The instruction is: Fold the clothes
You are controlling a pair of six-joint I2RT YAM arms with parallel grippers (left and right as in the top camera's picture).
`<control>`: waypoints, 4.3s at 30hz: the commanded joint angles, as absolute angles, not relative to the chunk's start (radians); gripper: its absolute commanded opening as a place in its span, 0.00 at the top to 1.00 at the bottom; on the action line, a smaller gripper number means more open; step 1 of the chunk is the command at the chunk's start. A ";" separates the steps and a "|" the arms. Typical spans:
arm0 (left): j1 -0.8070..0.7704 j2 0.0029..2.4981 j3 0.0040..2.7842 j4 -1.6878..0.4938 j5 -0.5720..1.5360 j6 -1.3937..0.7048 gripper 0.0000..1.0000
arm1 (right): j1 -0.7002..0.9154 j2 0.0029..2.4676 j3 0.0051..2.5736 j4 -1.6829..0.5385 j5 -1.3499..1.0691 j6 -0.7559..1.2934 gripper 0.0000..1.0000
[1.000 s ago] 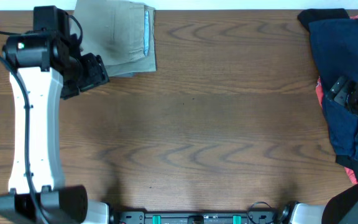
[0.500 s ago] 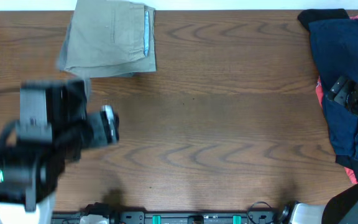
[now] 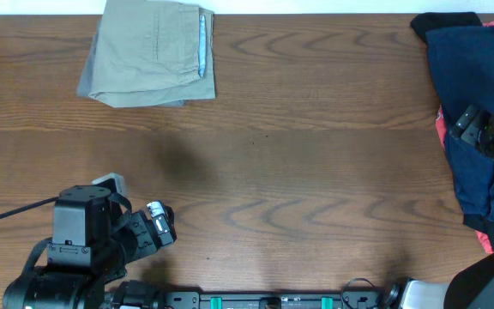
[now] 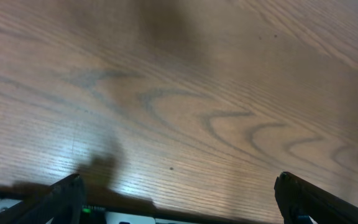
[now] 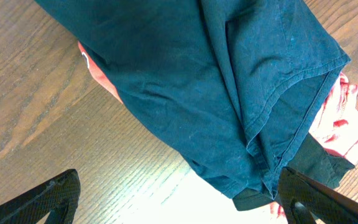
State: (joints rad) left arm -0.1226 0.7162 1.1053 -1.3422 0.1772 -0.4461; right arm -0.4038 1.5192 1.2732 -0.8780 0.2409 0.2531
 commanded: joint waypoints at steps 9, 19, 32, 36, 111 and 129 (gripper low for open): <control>-0.127 0.712 1.083 -1.263 0.168 -0.343 0.02 | -0.412 1.511 1.276 -0.879 0.254 0.265 0.01; -0.162 0.575 0.709 -0.767 0.177 -0.221 0.02 | -0.412 1.511 1.276 -0.879 0.254 0.265 0.01; -0.084 0.158 0.105 -0.101 0.243 -0.221 0.02 | -0.412 1.511 1.276 -0.879 0.254 0.265 0.01; -0.043 0.118 0.061 -0.092 0.244 -0.221 0.02 | -0.412 1.511 1.276 -0.879 0.254 0.265 0.01; 0.002 0.006 0.004 -0.047 0.243 -0.105 0.02 | -0.357 1.324 1.267 -0.883 0.247 0.265 0.01; 0.002 0.006 0.004 -0.047 0.243 -0.105 0.02 | 0.076 0.809 1.019 -0.883 0.246 0.265 0.01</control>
State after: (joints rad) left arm -0.0017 0.0113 0.0303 -0.0292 0.2306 -0.1223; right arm 0.0597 0.8677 1.0740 -0.8787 0.2363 0.2531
